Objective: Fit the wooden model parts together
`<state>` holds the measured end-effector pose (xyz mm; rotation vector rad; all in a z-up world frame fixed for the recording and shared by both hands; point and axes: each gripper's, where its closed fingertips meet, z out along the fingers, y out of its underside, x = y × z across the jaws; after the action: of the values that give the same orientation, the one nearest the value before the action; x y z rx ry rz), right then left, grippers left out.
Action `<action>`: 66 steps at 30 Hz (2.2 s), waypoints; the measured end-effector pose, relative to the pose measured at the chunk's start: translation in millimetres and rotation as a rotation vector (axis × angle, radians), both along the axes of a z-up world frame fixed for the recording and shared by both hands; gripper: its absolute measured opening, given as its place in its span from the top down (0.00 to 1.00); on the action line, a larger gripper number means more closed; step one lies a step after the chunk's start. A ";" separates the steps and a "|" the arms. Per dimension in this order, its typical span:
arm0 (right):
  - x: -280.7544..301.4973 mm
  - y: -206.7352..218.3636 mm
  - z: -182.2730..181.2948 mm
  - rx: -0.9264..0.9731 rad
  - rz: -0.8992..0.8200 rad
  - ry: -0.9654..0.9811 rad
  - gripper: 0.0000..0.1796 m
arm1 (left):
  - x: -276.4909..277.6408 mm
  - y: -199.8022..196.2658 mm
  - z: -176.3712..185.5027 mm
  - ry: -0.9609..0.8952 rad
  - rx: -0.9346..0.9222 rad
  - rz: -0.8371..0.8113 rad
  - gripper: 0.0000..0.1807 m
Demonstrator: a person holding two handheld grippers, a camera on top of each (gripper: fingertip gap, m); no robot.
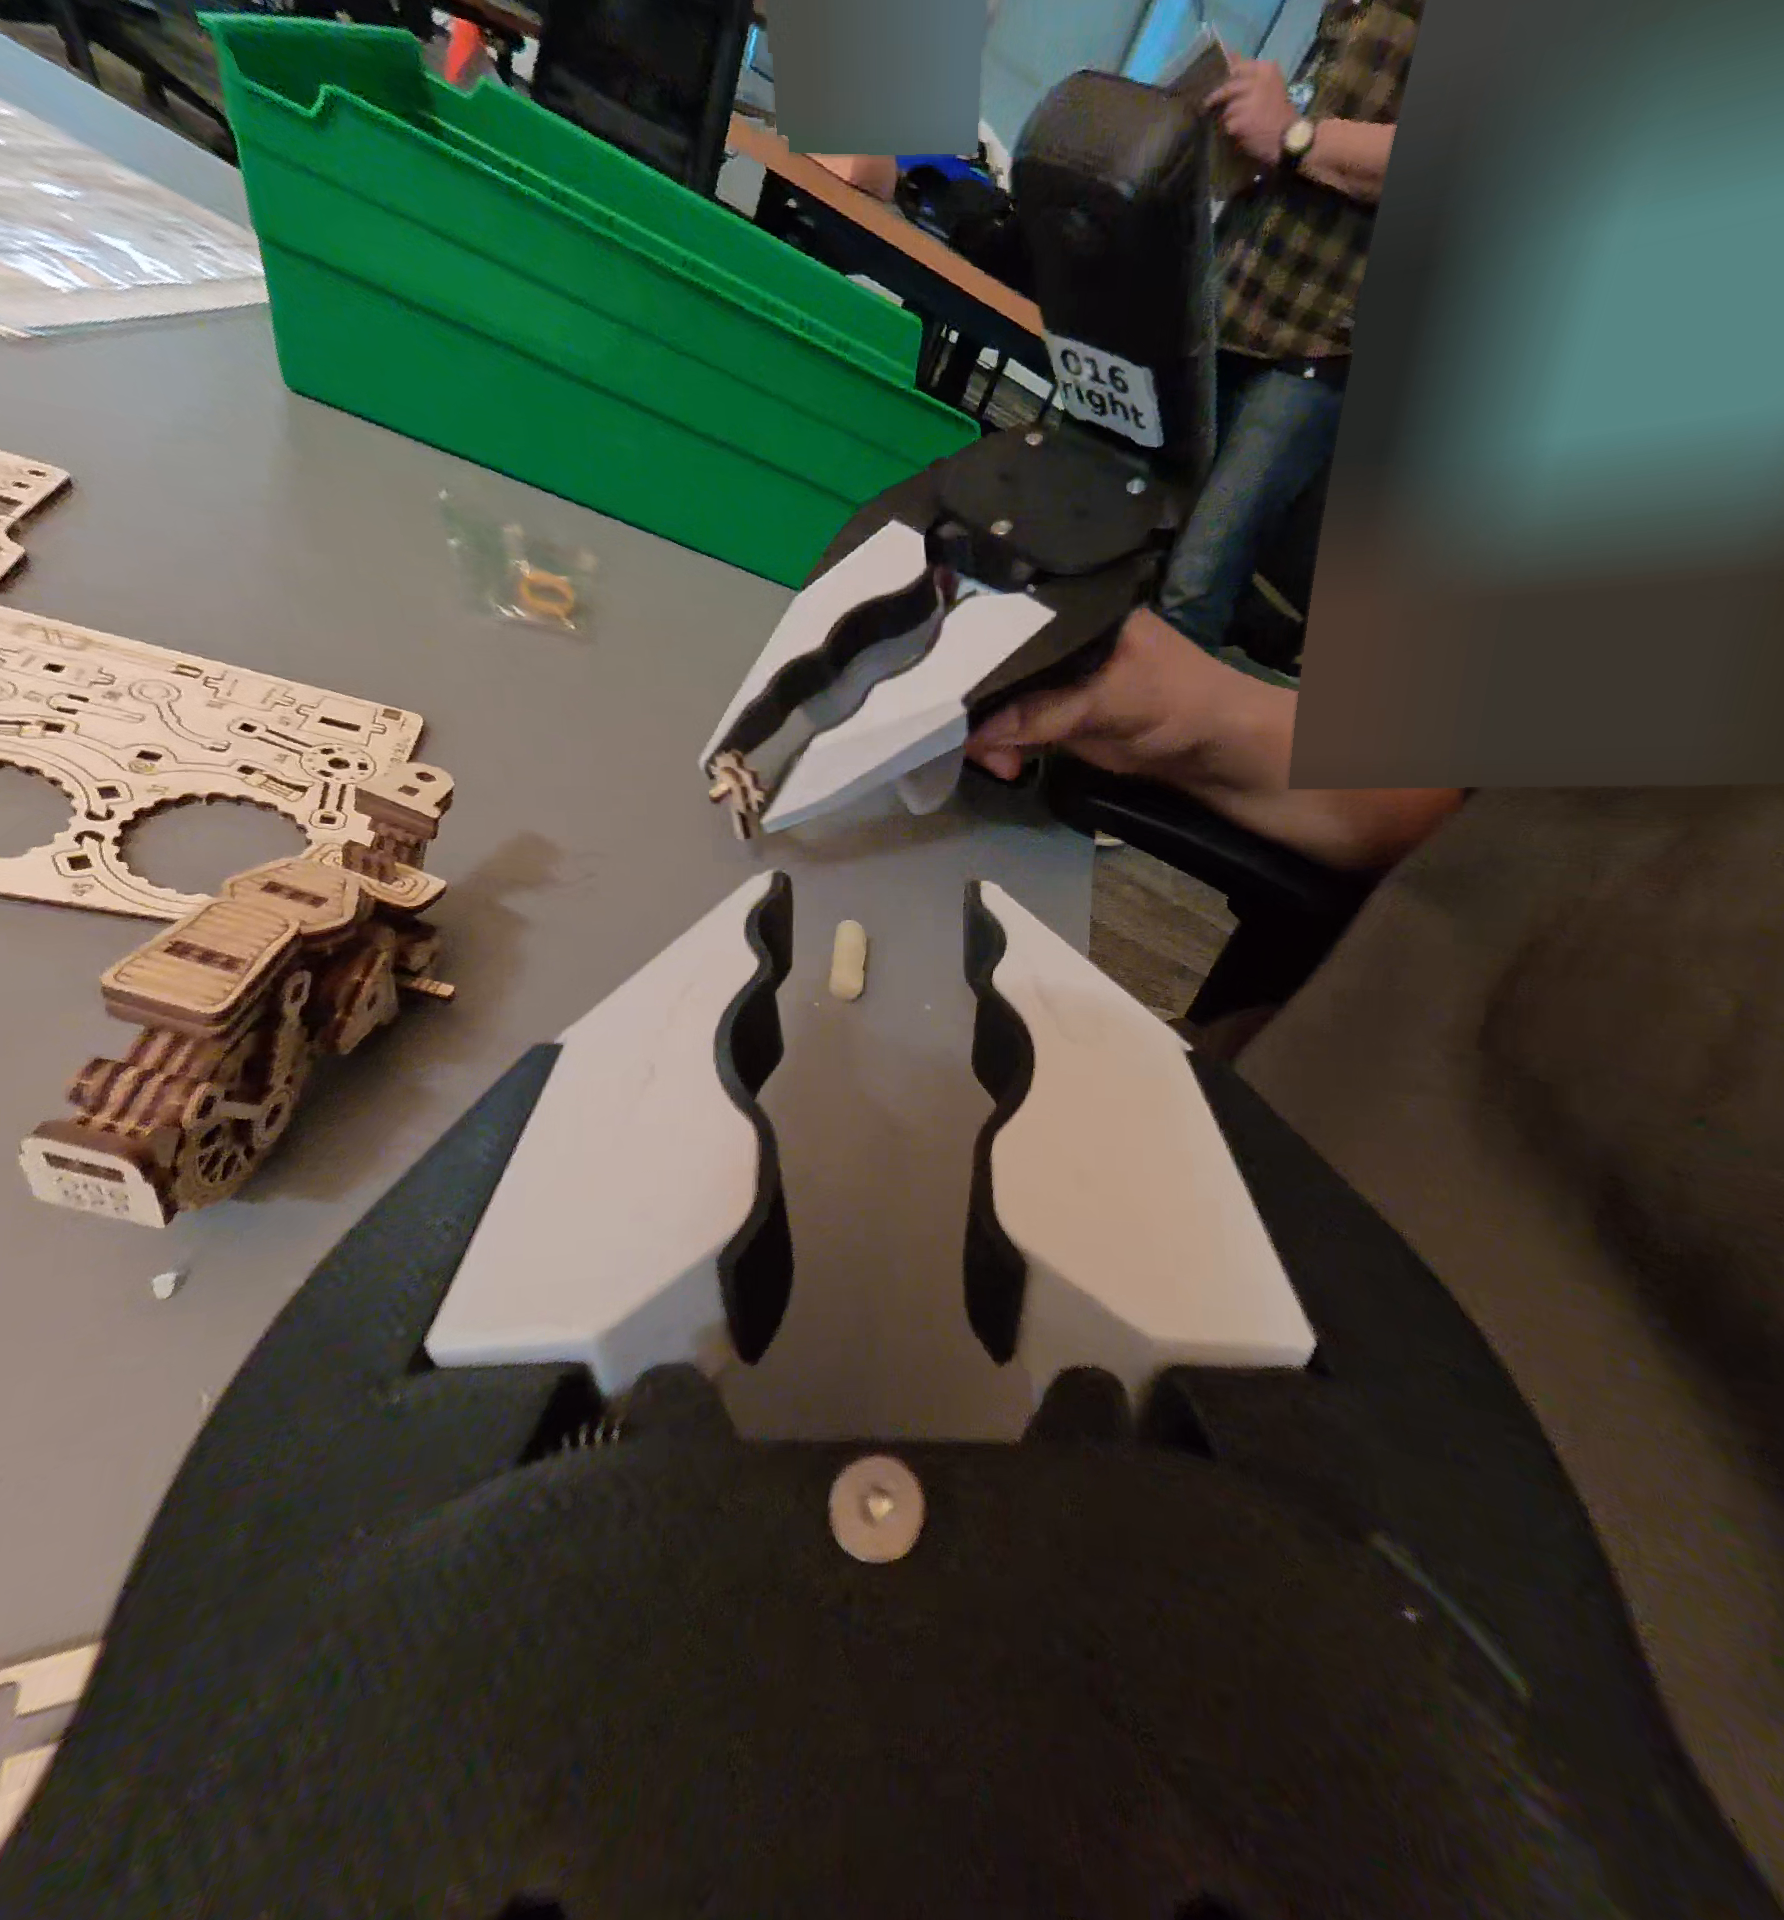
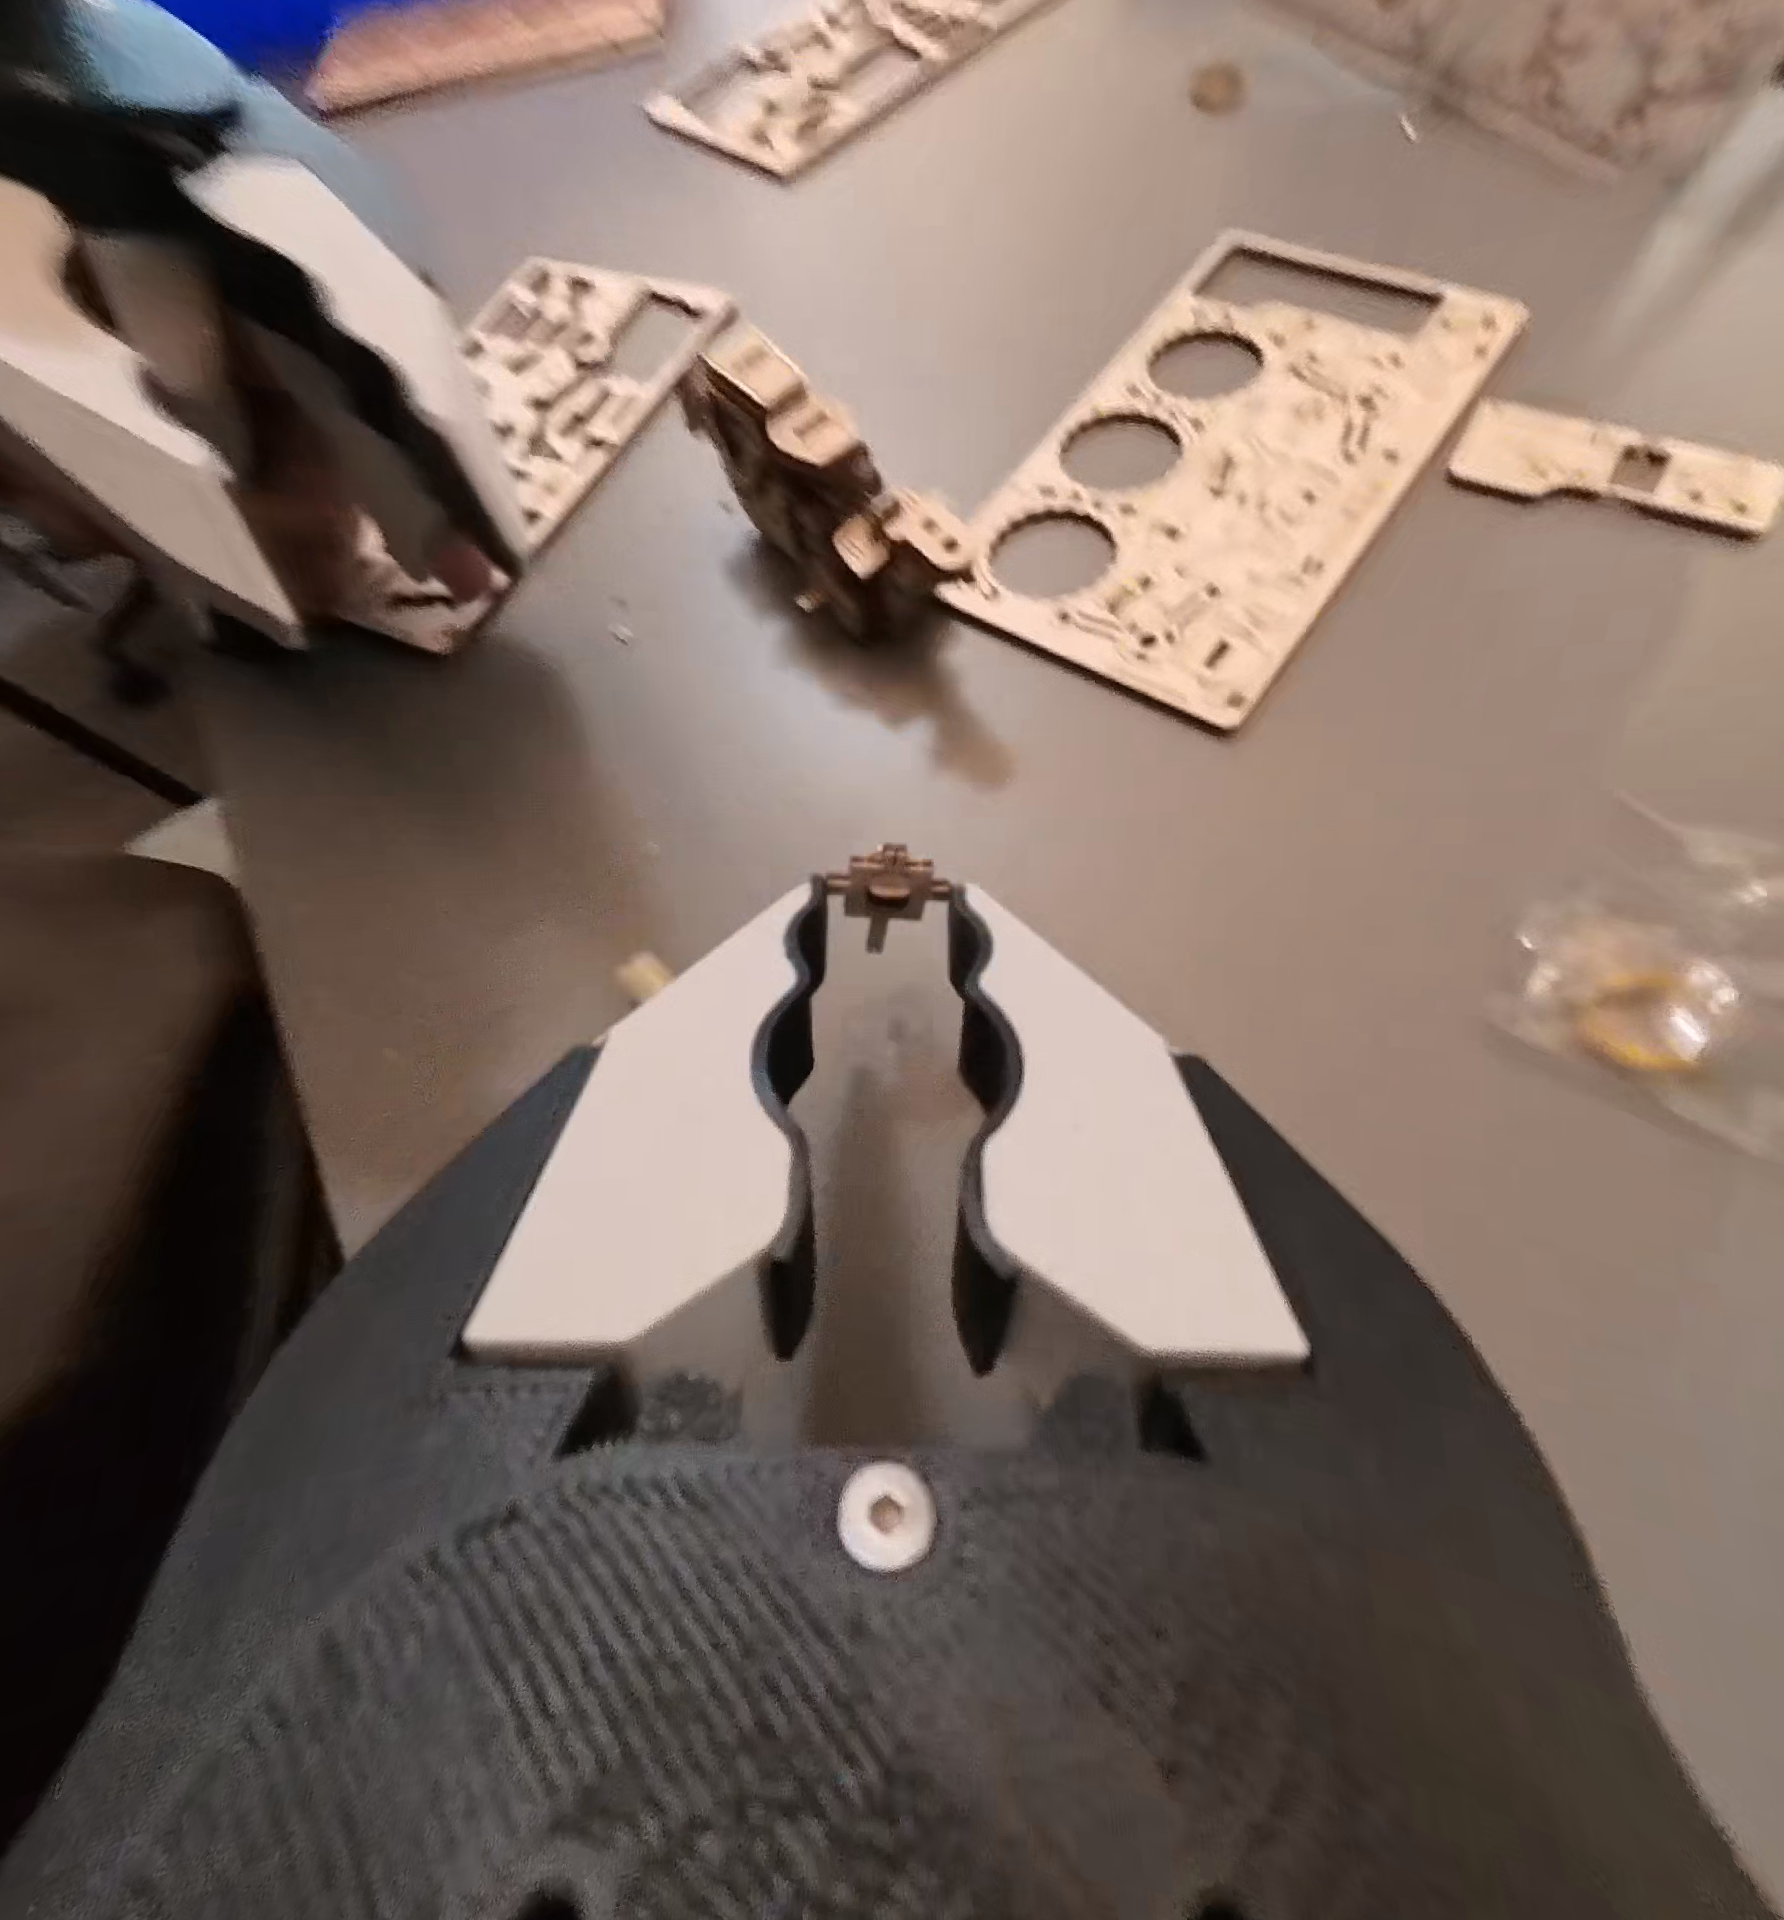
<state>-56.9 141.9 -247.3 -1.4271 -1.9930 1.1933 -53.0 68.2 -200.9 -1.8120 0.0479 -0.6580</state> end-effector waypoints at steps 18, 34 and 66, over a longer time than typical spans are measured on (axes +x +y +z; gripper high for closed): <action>3.1 1.7 -23.8 0.103 -0.002 -0.098 0.88 | -1.1 -0.5 -0.2 -0.031 -0.006 -0.009 0.87; 2.8 0.7 -24.9 0.102 -0.001 -0.099 0.88 | -1.5 -0.5 0.1 -0.036 -0.006 -0.005 0.87; 1.3 1.2 -18.6 0.090 -0.008 -0.073 0.88 | -3.1 -0.4 -0.3 -0.055 -0.012 -0.004 0.88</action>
<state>-55.5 143.1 -265.8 -1.4511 -2.0603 1.0480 -56.1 67.8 -201.3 -1.8050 0.0107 -0.7114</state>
